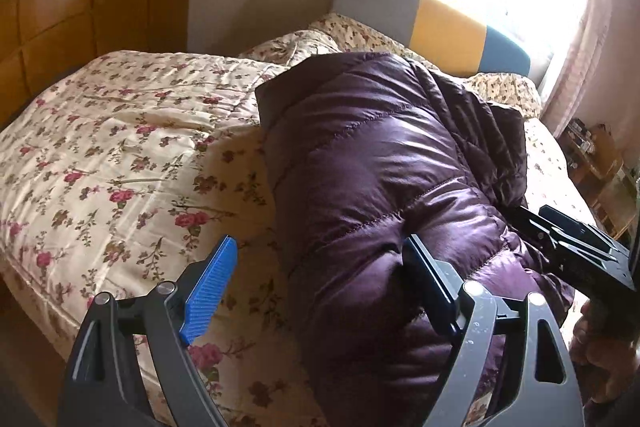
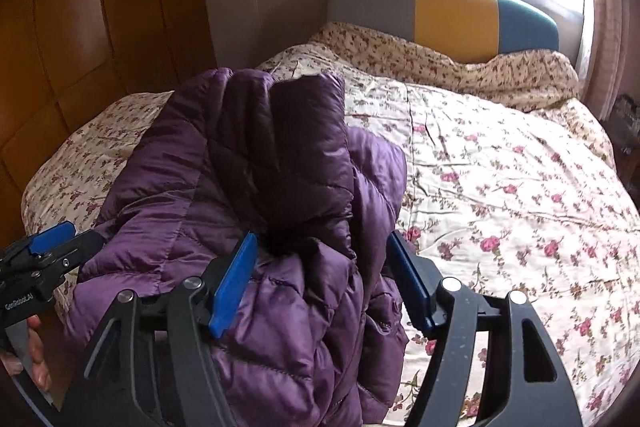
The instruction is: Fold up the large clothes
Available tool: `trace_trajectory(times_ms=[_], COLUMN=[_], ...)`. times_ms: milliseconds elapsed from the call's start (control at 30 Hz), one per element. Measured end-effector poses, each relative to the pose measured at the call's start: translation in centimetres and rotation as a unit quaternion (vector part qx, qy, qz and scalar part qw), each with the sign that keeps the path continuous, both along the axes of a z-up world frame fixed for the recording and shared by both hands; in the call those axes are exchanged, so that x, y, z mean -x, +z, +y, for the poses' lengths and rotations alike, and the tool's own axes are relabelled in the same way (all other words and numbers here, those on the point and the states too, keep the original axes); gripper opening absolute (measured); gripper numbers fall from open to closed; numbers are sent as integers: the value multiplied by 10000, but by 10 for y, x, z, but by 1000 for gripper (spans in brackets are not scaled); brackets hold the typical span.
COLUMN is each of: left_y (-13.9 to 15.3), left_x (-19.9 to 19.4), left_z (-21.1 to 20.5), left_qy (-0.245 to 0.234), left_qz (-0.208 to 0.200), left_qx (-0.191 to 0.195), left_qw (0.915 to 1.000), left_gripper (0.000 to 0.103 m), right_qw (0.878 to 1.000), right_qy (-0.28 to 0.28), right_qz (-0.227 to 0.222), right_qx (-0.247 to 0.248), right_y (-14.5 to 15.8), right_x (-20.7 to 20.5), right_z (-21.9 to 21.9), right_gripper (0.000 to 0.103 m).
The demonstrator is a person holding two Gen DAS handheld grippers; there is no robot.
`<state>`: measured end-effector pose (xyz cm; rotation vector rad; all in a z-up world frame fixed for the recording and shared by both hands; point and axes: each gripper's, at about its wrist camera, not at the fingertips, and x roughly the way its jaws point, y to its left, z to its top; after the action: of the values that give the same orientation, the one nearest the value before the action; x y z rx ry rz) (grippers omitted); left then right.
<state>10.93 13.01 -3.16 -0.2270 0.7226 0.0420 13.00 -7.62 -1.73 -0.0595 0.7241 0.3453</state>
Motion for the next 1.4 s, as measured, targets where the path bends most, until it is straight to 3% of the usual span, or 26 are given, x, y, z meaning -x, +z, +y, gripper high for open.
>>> trace_trajectory(times_ms=[400, 467, 633, 1400], left_y=[13, 16, 24, 32], left_x=[-10, -16, -30, -68], left_z=[1, 2, 1, -10], left_qy=[97, 116, 113, -121], left_qz=[-70, -65, -87, -28], left_qx=[-7, -34, -80, -8], left_qw=[9999, 9999, 9999, 9999], left_gripper=[84, 84, 84, 84], right_qw=[9998, 9997, 9995, 9999], right_qy=[8, 43, 137, -86], right_qz=[-194, -226, -275, -34], right_qx=[70, 57, 63, 110], right_y=[21, 26, 37, 36], right_x=[-9, -11, -24, -66], right_z=[12, 15, 27, 35], right_gripper=[62, 51, 41, 40])
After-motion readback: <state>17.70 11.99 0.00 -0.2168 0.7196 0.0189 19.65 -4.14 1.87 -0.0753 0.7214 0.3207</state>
